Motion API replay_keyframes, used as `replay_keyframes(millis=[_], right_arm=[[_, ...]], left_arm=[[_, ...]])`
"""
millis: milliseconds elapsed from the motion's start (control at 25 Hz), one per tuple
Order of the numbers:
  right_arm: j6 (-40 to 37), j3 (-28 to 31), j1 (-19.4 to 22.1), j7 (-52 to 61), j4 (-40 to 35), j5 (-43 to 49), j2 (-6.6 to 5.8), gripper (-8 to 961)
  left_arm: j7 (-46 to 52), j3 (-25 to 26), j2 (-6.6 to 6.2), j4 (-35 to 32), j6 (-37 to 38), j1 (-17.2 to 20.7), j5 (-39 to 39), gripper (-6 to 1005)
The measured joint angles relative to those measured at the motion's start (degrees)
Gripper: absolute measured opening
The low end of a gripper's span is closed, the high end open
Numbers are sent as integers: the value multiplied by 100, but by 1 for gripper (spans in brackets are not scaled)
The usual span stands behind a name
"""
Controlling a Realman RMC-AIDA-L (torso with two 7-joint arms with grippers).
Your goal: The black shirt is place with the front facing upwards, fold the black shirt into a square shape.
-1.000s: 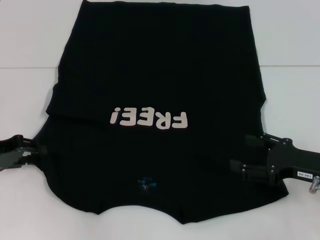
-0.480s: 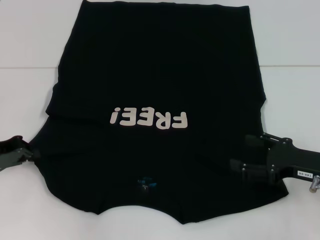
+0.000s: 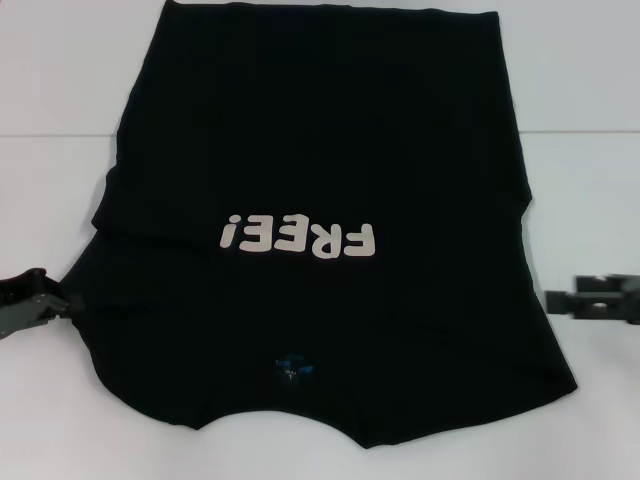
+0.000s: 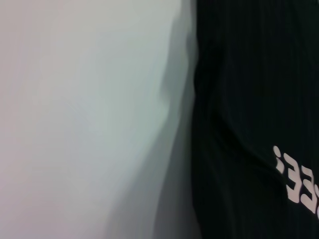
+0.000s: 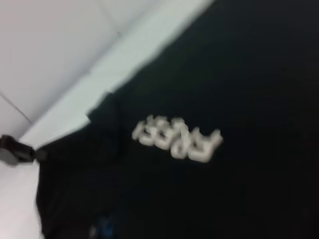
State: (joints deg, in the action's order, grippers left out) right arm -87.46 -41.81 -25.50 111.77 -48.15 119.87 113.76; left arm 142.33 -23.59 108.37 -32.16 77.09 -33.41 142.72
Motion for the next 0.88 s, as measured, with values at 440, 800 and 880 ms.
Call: replay_keyframes(millis=[440, 800, 880], right_arm=[[-1582, 1067, -958, 3186, -495, 2347, -533, 925], [-1193, 1035, -1175, 3216, 526, 2766, -568, 911], [-1062, 1015, -1188, 3179, 703, 2770, -568, 911]], left_arm=[[-189, -4, 41, -165, 127, -23, -32, 37], [-219, -24, 51, -170, 126, -25, -69, 37], [-227, -25, 55, -169, 126, -25, -70, 37]])
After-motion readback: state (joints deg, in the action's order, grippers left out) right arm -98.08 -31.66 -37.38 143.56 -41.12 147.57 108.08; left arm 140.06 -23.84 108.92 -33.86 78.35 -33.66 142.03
